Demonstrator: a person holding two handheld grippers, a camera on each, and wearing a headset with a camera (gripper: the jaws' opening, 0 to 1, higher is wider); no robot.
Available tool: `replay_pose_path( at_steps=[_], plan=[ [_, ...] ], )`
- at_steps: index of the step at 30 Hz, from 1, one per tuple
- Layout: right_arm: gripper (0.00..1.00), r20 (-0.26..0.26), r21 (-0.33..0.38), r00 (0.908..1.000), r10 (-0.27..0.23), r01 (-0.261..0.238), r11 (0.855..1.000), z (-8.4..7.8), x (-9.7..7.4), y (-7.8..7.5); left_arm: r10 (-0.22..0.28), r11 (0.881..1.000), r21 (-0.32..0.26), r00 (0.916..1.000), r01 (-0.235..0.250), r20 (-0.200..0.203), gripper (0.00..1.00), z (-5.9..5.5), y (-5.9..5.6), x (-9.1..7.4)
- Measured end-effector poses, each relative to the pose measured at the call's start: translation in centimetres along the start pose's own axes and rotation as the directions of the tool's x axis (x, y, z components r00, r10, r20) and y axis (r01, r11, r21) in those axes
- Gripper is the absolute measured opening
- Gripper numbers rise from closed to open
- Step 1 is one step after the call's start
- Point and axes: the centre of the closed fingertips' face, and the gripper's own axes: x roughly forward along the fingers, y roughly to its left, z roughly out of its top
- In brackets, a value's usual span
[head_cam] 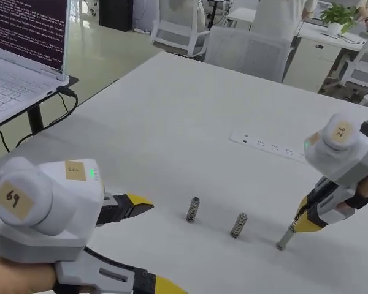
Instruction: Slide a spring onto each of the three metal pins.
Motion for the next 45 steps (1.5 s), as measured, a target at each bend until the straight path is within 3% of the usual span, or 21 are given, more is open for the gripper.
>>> replay_pose_path(
  at_steps=[23, 45],
  plan=[
    [0.08, -0.021, -0.015, 0.9997, 0.01, -0.01, 1.0, -0.1, 2.3, 0.4, 0.001, 1.0, -0.001, 1.0, -0.001, -0.009, 0.78, -0.4, 0.0, -0.3],
    [0.09, -0.059, -0.009, 0.9975, 0.039, -0.039, 0.999, -1.2, 4.6, 0.8, 0.003, 1.0, -0.004, 0.9999, -0.003, -0.012, 0.77, -0.4, 0.2, -0.1]
  ],
)
